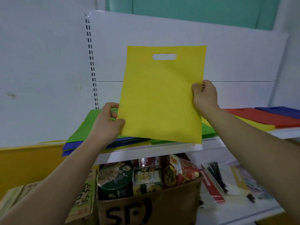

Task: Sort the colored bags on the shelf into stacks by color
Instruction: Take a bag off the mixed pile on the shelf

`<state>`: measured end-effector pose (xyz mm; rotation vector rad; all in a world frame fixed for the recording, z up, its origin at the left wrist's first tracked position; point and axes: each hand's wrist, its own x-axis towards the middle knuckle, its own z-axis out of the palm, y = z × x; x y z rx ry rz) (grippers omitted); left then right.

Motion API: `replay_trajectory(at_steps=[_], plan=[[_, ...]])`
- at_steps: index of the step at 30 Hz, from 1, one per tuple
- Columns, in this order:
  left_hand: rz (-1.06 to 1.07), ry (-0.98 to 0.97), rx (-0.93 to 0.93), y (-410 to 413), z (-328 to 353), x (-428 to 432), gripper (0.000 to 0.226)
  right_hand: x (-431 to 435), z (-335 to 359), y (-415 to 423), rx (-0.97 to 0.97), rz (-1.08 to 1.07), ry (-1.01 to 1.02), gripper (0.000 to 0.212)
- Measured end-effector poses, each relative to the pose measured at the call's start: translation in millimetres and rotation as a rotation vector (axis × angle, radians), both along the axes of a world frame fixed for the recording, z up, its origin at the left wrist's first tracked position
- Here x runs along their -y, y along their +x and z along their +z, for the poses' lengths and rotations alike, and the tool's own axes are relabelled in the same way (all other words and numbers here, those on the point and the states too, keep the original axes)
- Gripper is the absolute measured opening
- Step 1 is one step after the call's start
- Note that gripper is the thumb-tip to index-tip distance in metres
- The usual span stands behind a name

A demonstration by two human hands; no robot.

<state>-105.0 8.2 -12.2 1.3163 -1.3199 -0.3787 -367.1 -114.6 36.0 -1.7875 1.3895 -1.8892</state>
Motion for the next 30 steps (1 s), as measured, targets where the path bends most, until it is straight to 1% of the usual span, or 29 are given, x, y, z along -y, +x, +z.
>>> replay_trajectory(at_steps=[4, 8, 11, 18, 22, 27, 30], plan=[[-0.036, -0.01, -0.022, -60.7, -3.2, 1.7, 0.038, -17.0, -6.8, -69.4, -0.022, -0.048, -0.048, 0.012], [-0.125, -0.015, -0.062, -130.0, -7.3, 5.3, 0.039, -35.2, -11.8, -142.8, -0.007, -0.08, -0.062, 0.014], [-0.196, -0.007, -0.059, -179.1, -12.6, 11.4, 0.04, -50.9, -16.0, -197.6, 0.005, -0.127, -0.057, 0.015], [-0.337, 0.0, -0.046, -290.5, -23.3, 29.2, 0.042, -81.2, -27.2, -314.2, 0.023, -0.316, -0.041, 0.017], [-0.402, -0.003, -0.013, -339.1, -26.8, 45.6, 0.043, -83.3, -34.2, -366.3, 0.044, -0.433, -0.025, 0.018], [-0.475, -0.001, -0.004, -387.6, -26.7, 79.0, 0.043, -67.9, -42.3, -415.4, 0.088, -0.512, 0.017, 0.017], [-0.512, -0.004, -0.017, -409.0, -27.8, 106.5, 0.042, -47.3, -43.4, -435.8, 0.076, -0.548, 0.019, 0.019]])
